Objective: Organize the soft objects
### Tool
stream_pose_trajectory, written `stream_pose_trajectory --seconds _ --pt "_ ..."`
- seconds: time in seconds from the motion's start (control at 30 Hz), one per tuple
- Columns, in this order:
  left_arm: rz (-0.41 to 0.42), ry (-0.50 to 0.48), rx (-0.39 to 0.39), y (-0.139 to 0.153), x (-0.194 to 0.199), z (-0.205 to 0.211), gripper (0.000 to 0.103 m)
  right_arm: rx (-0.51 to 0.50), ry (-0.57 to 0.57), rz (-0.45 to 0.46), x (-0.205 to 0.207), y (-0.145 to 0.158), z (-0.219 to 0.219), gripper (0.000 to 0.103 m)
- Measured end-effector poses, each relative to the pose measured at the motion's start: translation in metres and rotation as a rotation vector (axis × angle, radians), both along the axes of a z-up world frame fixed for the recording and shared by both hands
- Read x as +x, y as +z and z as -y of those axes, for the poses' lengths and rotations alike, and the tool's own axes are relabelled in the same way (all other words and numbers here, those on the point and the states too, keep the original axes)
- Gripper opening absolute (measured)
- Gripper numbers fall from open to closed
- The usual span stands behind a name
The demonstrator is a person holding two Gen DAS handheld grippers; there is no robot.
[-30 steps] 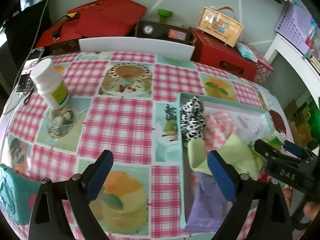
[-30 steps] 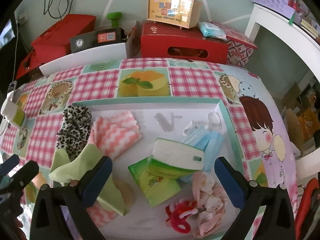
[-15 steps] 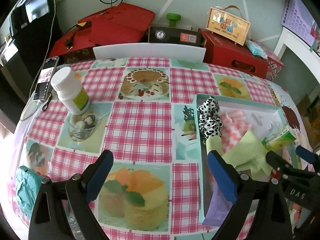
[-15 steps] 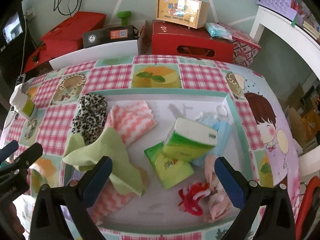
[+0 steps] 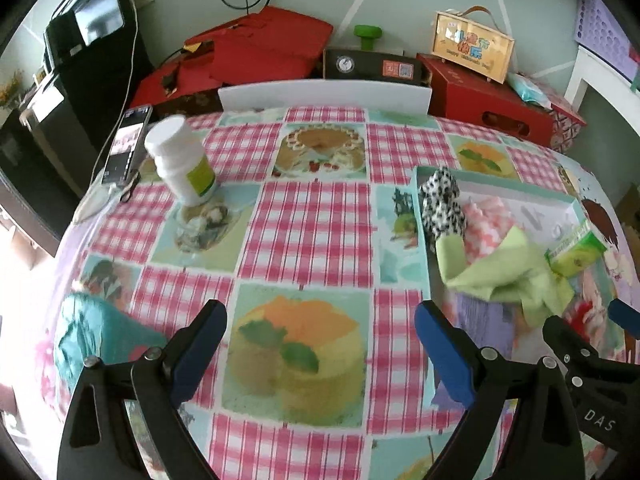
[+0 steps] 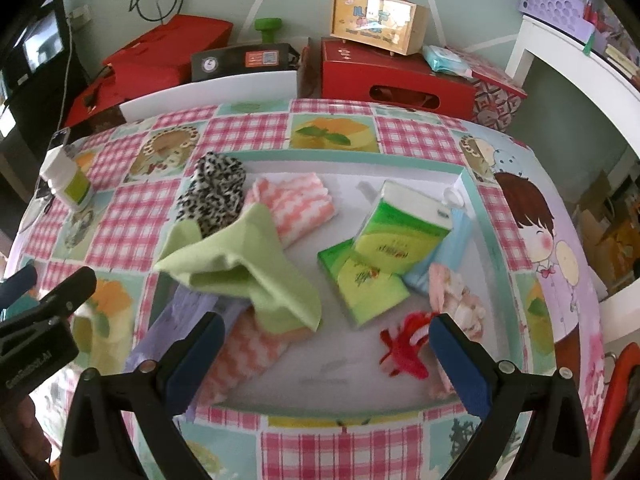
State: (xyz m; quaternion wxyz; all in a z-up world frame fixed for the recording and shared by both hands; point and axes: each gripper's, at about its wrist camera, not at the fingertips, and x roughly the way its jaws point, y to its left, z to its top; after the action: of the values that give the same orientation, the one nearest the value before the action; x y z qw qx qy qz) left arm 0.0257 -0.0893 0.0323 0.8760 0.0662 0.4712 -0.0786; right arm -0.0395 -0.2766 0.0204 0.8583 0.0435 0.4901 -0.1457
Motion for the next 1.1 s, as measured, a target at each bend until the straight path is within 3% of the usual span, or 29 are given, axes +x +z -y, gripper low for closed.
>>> stream_pose_trajectory --seconds 0.47,1.1 --pt "-0.047 0.036 0.05 -0.016 -0.043 -0.033 0.095 -0.01 0.051 -0.026 -0.041 -0.012 -0.029 0.103" --pt "-0.097 0.055 0.059 -0.025 -0.057 -0.048 0.095 0.001 0.045 -0.032 -0.052 -0.016 -0.029 0.103"
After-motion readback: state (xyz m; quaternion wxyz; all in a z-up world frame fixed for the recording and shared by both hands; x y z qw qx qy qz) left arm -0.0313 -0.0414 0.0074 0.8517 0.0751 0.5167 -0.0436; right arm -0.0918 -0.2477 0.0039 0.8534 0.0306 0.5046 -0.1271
